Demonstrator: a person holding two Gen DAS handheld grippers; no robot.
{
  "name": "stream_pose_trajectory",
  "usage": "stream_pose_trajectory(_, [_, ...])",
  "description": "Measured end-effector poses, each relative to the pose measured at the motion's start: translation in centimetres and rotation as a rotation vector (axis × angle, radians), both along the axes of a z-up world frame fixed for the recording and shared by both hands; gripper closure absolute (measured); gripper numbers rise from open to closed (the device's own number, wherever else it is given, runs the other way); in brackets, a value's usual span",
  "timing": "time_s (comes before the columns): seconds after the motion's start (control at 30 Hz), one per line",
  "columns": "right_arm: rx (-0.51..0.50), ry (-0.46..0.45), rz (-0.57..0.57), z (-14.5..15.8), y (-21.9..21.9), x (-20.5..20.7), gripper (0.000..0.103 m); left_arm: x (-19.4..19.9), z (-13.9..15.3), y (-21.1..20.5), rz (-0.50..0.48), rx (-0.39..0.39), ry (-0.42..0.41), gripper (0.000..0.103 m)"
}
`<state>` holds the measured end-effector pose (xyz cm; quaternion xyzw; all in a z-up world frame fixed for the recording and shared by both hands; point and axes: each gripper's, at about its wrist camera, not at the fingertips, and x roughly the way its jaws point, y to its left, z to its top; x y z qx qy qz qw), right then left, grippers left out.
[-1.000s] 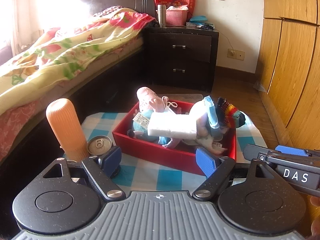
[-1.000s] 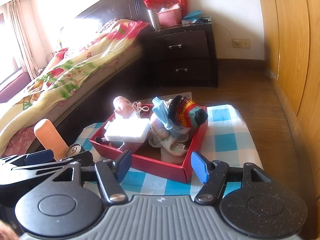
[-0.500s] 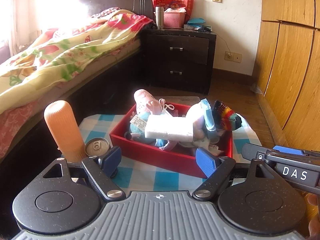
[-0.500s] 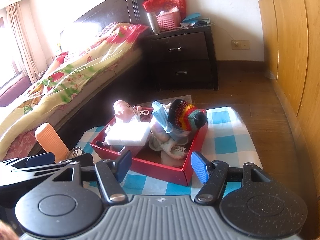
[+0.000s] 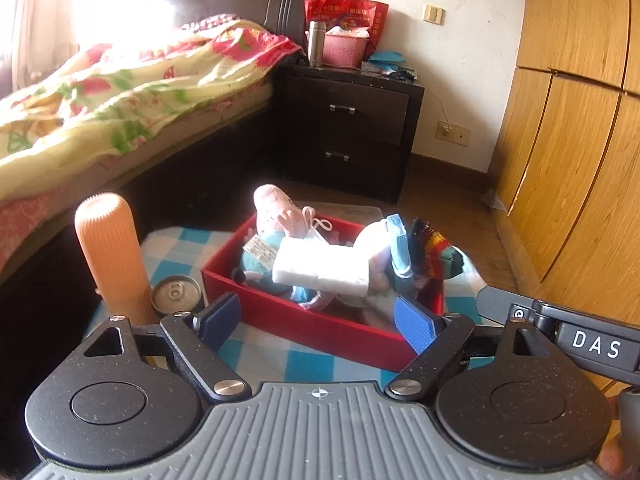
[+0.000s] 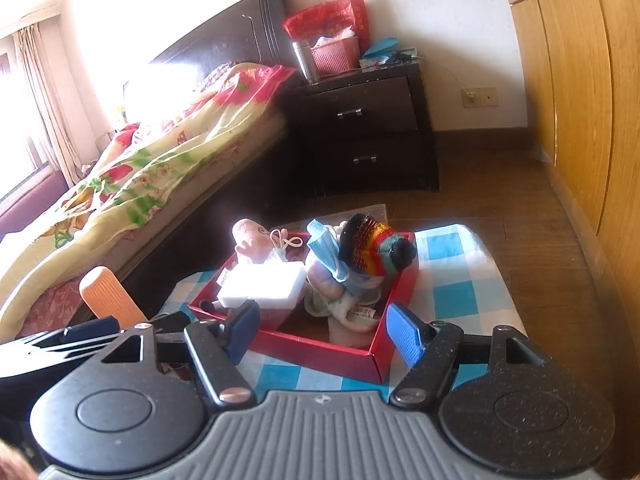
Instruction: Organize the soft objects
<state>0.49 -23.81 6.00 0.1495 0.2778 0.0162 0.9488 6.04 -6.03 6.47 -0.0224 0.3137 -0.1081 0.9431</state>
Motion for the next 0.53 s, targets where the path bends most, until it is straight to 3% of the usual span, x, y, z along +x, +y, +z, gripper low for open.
stream_pose_trajectory(0.27, [0.028, -0.031, 0.008, 0.58, -0.30, -0.28, 0.054, 0.58, -0.34, 0.68, -0.046, -0.118, 0.061, 0.021])
stream_pose_trajectory(0.53, [0.062, -0.056, 0.011, 0.90, -0.62, -0.59, 0.053, 0.44, -0.39, 1.01, -0.017, -0.130, 0.028, 0.005])
